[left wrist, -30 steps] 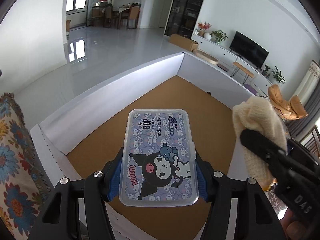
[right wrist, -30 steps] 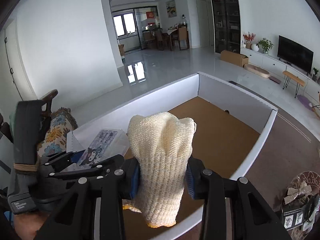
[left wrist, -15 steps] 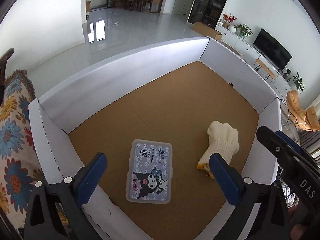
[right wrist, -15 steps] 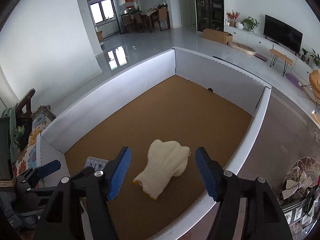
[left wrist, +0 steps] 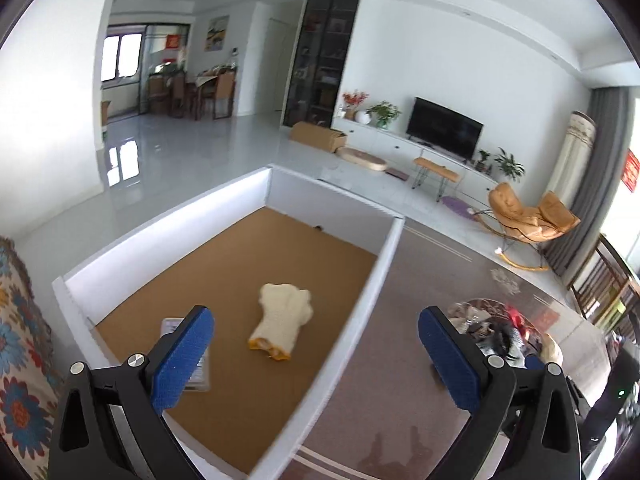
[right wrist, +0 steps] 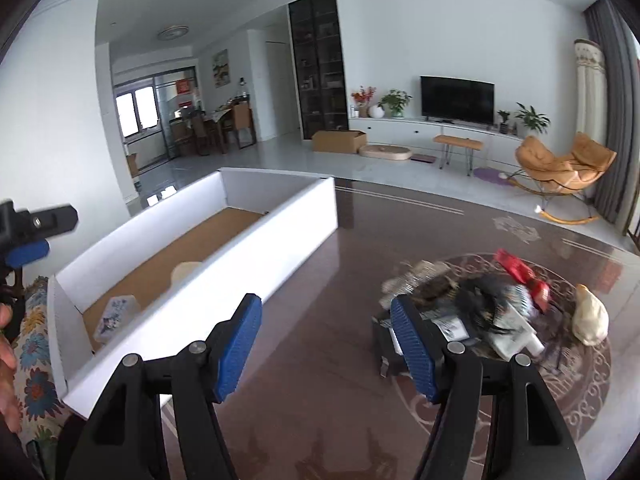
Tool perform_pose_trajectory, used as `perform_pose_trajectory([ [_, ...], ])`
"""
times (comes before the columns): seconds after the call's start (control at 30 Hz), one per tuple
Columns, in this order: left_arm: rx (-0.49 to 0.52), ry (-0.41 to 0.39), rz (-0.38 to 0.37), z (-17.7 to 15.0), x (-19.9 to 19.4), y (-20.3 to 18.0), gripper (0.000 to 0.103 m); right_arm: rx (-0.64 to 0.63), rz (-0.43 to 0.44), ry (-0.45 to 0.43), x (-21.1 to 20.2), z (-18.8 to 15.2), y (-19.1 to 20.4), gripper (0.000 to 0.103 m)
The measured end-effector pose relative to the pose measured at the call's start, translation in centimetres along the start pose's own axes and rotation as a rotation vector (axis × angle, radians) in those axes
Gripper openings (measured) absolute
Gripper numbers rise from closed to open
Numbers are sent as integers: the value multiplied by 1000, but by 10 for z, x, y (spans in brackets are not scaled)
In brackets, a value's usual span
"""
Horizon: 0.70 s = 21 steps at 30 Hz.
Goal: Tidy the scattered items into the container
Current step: 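Move both open tools back over the table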
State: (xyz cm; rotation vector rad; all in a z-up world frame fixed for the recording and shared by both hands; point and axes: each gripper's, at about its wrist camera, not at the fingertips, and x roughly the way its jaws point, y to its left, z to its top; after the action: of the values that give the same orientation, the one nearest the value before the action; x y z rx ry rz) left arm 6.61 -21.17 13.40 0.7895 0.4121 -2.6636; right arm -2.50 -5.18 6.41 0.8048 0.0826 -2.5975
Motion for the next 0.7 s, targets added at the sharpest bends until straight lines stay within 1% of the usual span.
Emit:
perform_pose_trajectory([
  [0.07, 62, -6, -67, -12, -7, -33, 103, 16, -76, 29, -17, -23, -35, 68],
  [0.13, 111, 8, -134, -28, -9, -64, 103, 26, -141, 61, -32, -45, -69, 68],
  [0.23, 178, 60, -224, -57, 2, -105, 103, 24, -221, 109, -49, -74, -108, 68],
  [0.3, 224, 105, -264, -78, 17, -126, 103, 22, -256, 135, -56, -91, -126, 68],
  [0.37, 258, 151, -302, -100, 29, -143, 103, 27, -274, 152, -59, -104, -136, 68],
  [0.5, 303, 225, -335, -137, 49, -164, 103, 62, -280, 173, -63, -124, -146, 68],
  [0.6, 333, 239, -345, -155, 56, -167, 103, 86, -278, 183, -62, -132, -145, 68],
  [0.7, 342, 253, -352, -165, 62, -165, 103, 99, -272, 204, -56, -137, -143, 68],
])
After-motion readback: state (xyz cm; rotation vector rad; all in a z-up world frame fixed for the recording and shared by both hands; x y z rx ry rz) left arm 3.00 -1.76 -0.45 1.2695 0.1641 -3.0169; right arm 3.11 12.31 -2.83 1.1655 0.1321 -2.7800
